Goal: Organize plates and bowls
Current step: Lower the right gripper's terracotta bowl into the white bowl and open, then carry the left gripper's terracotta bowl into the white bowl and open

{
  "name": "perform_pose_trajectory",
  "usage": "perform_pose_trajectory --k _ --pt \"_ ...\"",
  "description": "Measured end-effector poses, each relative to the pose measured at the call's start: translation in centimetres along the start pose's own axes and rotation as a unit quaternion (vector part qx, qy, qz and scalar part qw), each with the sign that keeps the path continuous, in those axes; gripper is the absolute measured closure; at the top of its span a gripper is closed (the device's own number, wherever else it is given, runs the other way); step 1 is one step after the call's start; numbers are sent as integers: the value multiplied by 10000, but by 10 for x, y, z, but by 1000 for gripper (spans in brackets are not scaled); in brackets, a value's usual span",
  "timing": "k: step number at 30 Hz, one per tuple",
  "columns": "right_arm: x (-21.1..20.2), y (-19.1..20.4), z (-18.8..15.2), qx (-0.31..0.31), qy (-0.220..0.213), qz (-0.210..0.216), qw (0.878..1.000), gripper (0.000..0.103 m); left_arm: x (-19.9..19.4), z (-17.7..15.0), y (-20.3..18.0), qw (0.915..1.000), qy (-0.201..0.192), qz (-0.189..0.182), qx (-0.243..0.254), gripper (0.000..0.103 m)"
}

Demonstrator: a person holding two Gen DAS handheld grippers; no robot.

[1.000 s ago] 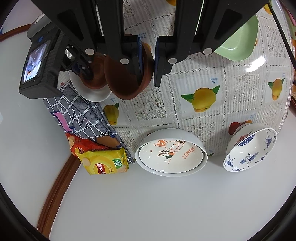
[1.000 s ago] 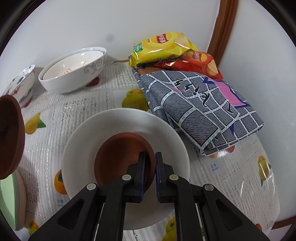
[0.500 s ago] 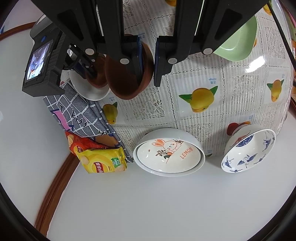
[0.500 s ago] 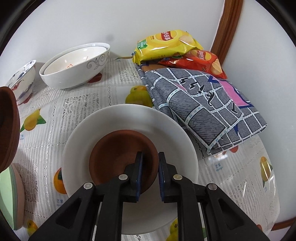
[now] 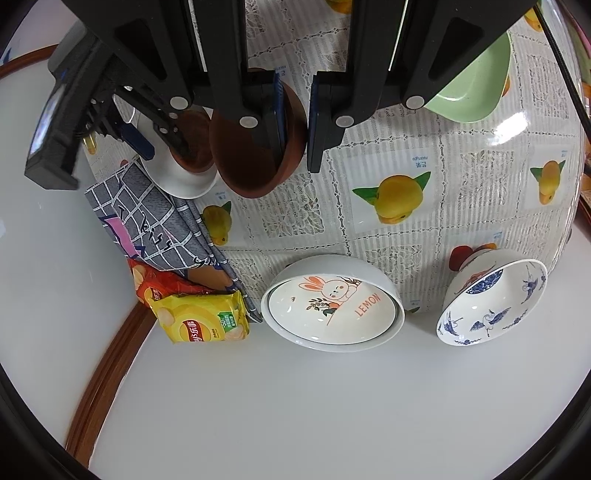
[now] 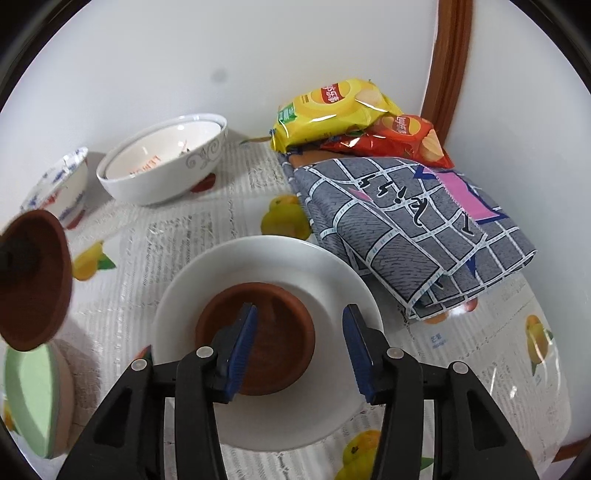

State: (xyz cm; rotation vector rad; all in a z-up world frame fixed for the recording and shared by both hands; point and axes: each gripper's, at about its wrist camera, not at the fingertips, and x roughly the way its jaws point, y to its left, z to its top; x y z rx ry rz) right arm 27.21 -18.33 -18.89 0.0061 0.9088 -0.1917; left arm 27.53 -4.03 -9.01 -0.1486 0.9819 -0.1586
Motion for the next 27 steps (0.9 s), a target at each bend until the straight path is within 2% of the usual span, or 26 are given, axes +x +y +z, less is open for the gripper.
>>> perform_pose_trajectory --k 6,13,20,27 --pt "-33 -18 2 248 -284 46 9993 55 2 -2 -7 10000 -9 0 82 93" --pt "-74 -65 0 753 -605 11 9953 55 10 -9 -24 9997 44 -82 236 93" --pt "-76 -109 -6 1364 -529 151 9891 54 11 -22 -55 9985 79 -320 441 93" --pt "-75 -117 -7 1352 -512 83 9895 54 18 -24 -80 9986 236 -158 456 93"
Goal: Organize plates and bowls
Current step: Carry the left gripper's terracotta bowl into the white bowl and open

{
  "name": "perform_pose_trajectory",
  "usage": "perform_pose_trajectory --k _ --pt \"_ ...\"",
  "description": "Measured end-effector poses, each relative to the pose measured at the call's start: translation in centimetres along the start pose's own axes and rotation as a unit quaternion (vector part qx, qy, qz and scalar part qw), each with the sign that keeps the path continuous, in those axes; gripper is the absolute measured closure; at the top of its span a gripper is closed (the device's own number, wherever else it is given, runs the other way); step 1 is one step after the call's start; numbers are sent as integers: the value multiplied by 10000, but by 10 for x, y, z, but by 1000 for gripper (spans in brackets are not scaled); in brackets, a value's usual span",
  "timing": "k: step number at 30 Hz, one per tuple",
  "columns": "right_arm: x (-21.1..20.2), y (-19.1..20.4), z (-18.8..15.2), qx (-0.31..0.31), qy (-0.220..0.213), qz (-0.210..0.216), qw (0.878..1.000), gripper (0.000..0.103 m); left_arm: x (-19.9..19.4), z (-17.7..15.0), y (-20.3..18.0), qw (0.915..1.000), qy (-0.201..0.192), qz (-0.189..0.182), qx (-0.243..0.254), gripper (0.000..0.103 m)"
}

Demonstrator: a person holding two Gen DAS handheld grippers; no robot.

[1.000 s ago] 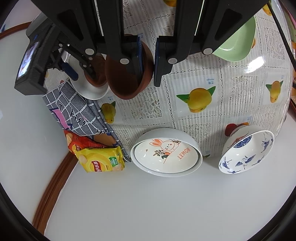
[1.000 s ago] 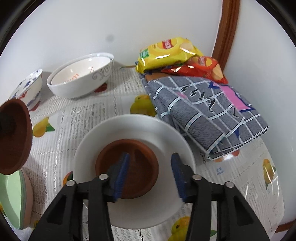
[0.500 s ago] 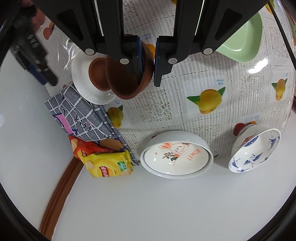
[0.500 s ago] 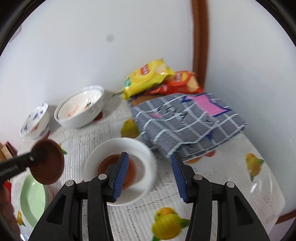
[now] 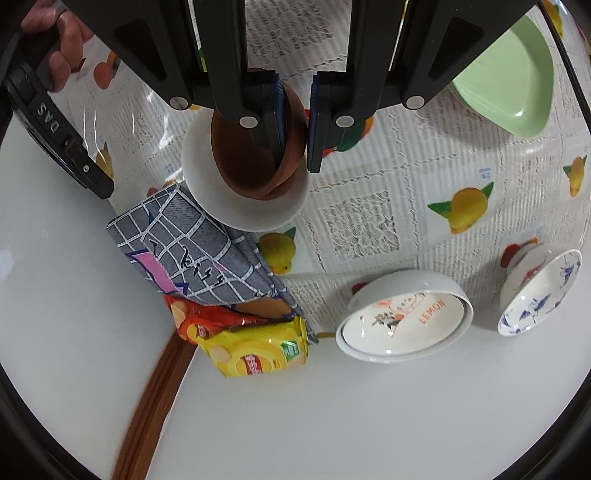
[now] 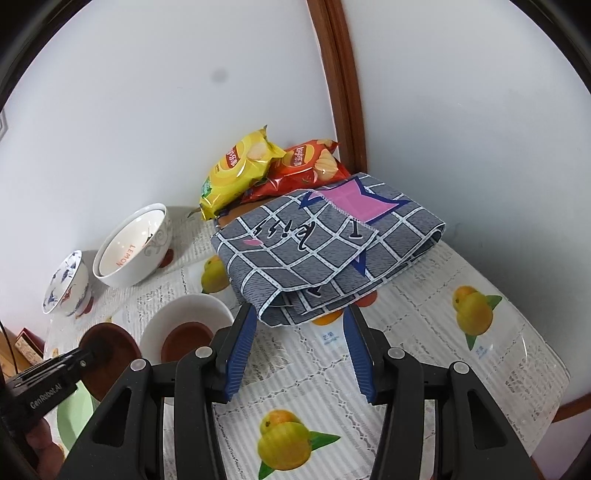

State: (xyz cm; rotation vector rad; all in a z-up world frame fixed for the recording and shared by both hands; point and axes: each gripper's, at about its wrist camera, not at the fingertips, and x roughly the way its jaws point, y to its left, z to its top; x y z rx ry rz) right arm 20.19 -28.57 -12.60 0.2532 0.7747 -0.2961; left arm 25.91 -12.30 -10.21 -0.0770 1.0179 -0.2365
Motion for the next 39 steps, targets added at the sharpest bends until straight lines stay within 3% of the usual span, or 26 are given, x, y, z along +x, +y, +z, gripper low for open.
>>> perform_pose_trajectory --k 7,15,39 --pt "1 -6 2 47 24 -44 10000 54 21 8 -17 9999 112 53 -88 93" --pt "-2 -10 4 57 3 -70 10000 54 41 10 -12 9994 170 146 -249 93" --pt "-5 1 -2 -217 67 -120 9997 54 70 5 -3 9950 292 -321 -902 92"
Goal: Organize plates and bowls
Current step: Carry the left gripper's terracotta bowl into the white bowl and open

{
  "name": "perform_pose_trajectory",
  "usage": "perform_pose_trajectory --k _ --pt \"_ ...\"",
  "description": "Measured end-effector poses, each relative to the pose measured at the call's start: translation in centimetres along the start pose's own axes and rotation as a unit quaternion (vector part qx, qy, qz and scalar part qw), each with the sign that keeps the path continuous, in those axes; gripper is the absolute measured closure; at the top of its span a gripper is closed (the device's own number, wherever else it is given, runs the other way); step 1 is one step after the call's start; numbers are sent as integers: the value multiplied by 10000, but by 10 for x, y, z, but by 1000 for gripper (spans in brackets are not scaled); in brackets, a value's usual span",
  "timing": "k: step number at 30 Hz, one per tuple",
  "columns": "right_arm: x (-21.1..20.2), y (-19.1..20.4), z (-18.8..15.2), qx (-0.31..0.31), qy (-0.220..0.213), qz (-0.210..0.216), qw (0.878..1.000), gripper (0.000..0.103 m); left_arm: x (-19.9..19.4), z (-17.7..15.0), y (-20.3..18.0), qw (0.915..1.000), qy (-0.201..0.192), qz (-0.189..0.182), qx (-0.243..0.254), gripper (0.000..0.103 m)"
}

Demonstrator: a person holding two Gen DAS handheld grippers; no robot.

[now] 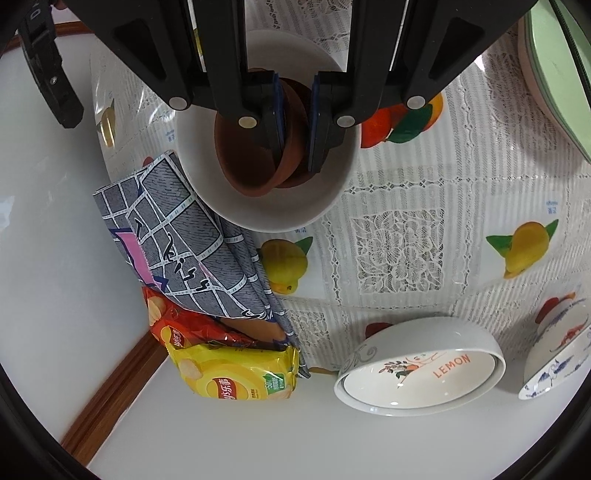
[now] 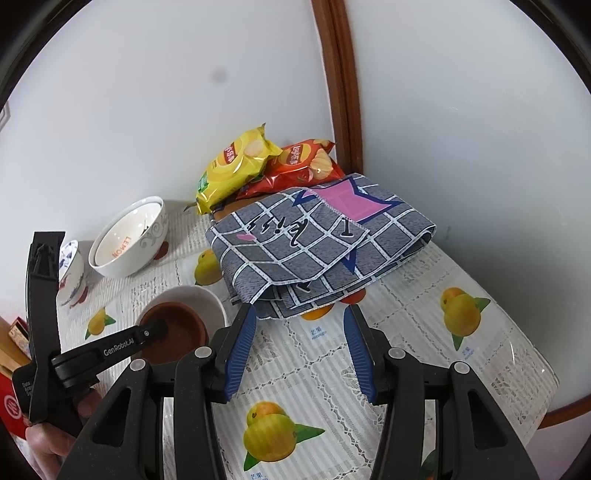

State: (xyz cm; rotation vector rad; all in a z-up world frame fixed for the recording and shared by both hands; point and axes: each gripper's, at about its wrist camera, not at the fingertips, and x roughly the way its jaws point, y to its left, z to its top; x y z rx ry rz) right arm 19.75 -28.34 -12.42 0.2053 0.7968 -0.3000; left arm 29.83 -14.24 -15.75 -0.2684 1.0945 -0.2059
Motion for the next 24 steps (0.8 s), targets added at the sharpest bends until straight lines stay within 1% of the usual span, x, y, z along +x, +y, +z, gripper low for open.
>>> perform_pose_trajectory --k 4,6,7,8,10,14,15,16,18,21,24 --pt "2 3 -1 -62 33 -12 10000 53 1 1 1 9999 103 -62 -20 92" --pt "3 3 -2 -81 53 -15 10000 53 0 0 -1 9999 132 10 79 90" --pt "4 4 -2 -93 61 -18 9999 53 -1 0 -3 9998 138 54 132 87" --pt "4 4 -2 -109 71 -25 9999 53 -2 0 -5 9997 131 87 212 87" --pt "5 6 -2 -146 81 -32 9999 53 -5 -1 -8 9992 67 165 345 85" --pt "8 10 -3 -205 92 -43 9997 52 -18 -1 -13 9982 -85 188 557 84" --pt "9 11 -3 -222 101 -44 9997 52 -22 -1 -14 9977 -138 215 624 83" --pt "10 12 -3 -237 103 -35 9997 52 -25 0 -15 9974 -171 236 659 80" --pt "12 14 -4 -279 113 18 9995 51 -31 0 -16 9966 -259 299 721 78" --pt "16 18 -5 -312 159 137 9993 51 -37 2 -14 9958 -287 394 770 78" --pt "22 22 -7 -287 219 260 9990 50 -42 6 -4 9958 -228 510 727 78"
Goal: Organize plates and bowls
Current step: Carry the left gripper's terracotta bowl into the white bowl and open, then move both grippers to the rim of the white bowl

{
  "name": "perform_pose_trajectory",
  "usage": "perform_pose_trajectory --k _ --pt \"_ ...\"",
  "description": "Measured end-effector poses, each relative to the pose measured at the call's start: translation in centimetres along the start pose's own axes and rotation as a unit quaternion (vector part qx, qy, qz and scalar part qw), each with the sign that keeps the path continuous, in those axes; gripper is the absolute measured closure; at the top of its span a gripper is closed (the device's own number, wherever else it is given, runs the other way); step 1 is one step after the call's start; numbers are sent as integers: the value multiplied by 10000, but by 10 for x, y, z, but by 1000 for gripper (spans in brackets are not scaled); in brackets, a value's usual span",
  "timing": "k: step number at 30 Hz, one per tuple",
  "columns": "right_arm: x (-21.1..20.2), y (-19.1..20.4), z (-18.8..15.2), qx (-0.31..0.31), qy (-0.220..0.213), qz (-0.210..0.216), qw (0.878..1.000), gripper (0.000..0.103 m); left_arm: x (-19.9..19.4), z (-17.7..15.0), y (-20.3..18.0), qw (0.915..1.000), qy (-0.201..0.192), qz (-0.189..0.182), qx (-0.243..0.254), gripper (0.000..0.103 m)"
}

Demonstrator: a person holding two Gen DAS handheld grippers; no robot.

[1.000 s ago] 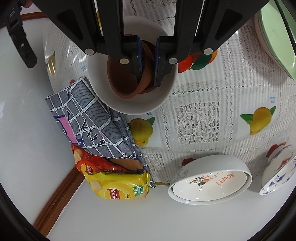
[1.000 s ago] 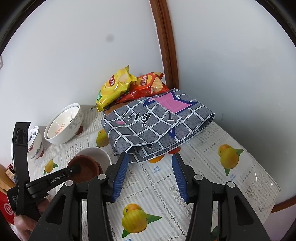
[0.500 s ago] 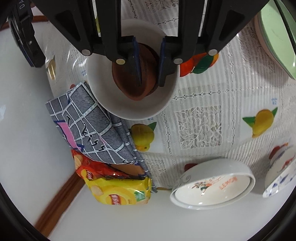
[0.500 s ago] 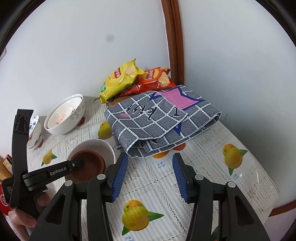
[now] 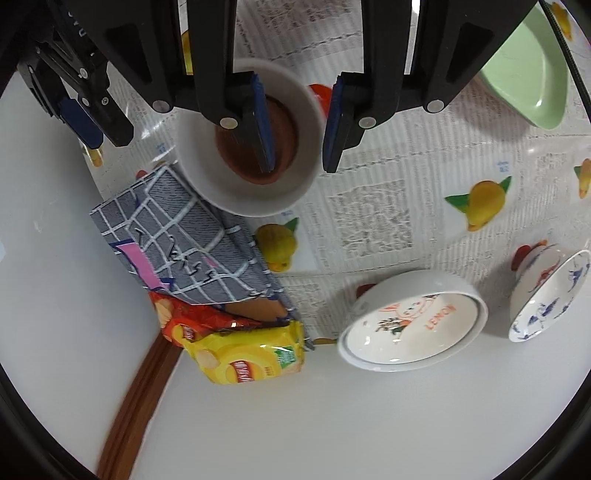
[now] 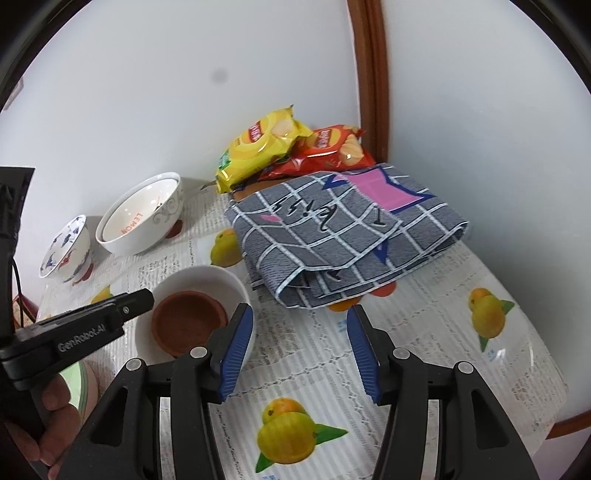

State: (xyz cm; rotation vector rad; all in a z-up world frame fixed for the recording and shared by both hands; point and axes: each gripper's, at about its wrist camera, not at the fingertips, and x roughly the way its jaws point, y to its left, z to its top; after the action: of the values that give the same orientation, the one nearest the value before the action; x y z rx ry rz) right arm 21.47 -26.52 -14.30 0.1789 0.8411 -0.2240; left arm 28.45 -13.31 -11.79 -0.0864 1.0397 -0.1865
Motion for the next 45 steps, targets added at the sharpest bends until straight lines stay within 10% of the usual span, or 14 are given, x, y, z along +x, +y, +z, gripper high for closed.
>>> perform_pose_trajectory --k 24,45 --pt "54 27 -10 136 593 119 9981 50 27 -4 20 9980 566 208 182 65" --pt "62 22 -9 296 854 59 9959 55 30 0 35 9962 725 -388 -282 72"
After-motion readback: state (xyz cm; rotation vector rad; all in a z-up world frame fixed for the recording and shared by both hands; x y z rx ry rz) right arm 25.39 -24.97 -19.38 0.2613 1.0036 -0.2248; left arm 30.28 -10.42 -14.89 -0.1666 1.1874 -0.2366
